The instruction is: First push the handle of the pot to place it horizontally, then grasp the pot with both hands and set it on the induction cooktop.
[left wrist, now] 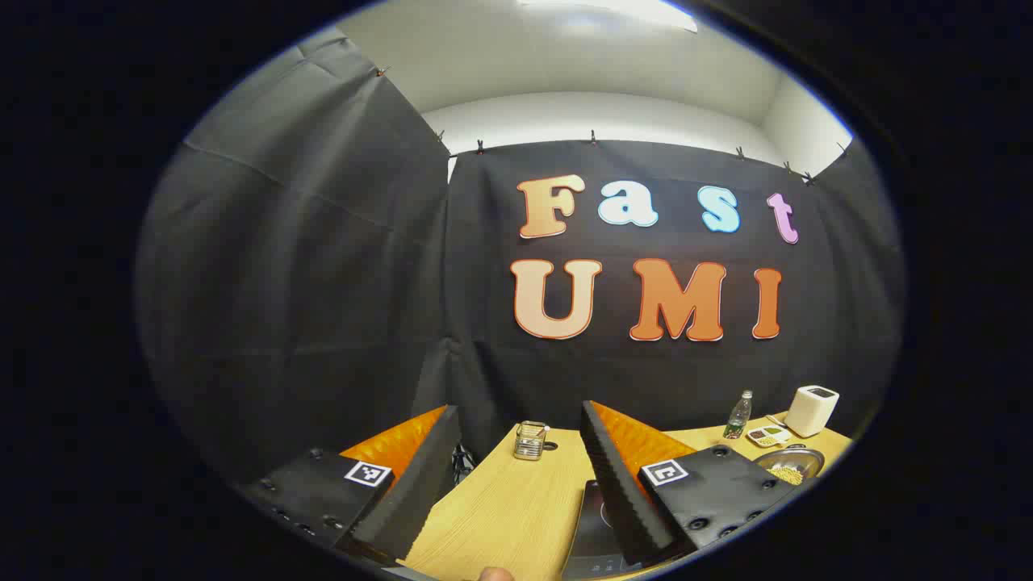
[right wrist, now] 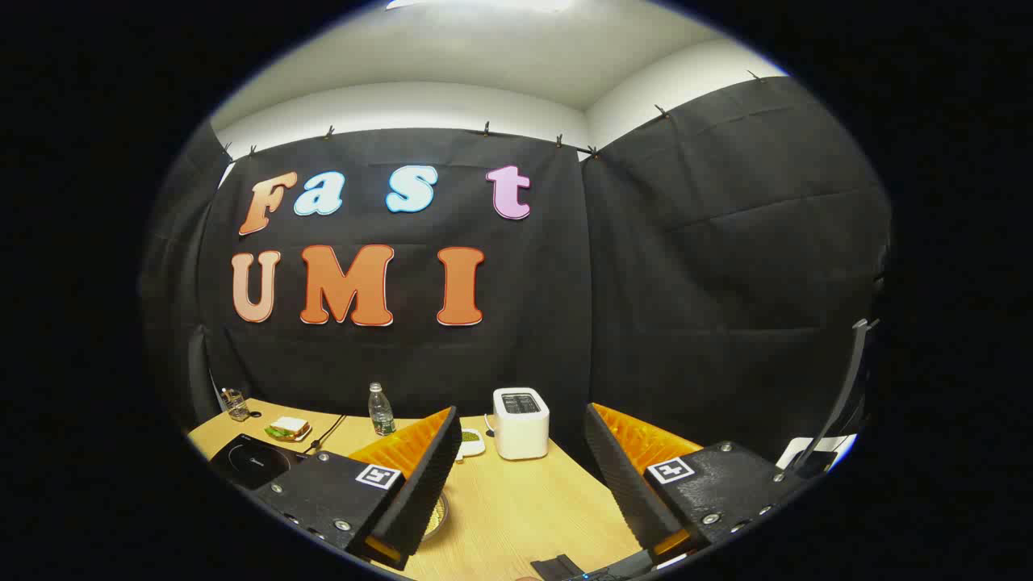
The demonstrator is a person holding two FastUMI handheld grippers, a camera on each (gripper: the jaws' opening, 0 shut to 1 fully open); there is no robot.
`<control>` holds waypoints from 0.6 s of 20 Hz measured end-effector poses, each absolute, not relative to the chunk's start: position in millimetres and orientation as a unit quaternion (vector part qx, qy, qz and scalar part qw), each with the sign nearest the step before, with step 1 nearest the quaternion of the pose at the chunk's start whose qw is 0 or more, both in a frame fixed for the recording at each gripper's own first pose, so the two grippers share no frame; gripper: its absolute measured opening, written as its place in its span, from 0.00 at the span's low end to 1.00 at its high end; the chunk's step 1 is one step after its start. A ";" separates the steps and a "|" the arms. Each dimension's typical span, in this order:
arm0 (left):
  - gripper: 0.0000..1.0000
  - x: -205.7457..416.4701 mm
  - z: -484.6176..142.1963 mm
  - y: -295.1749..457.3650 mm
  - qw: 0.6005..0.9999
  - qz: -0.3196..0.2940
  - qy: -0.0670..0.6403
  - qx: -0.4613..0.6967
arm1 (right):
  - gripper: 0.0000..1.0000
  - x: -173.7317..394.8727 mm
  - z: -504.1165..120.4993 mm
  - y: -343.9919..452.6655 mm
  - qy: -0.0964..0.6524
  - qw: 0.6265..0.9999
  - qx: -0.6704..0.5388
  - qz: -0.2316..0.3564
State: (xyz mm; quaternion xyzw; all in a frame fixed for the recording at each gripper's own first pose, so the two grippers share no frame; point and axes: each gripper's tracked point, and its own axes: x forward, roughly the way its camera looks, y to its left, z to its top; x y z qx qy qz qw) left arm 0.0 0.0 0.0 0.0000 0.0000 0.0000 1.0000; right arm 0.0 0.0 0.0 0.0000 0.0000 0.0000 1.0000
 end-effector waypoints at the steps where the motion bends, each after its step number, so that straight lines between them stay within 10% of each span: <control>1: 0.96 -0.4 0.9 -0.7 1.000 -0.001 -0.002 -0.001 | 0.95 0.7 -1.7 -0.1 0.001 1.000 -0.002 0.000; 12: 0.97 0.8 1.6 1.2 1.000 0.006 -0.003 0.006 | 0.95 4.5 -3.5 2.8 0.007 1.000 0.000 -0.001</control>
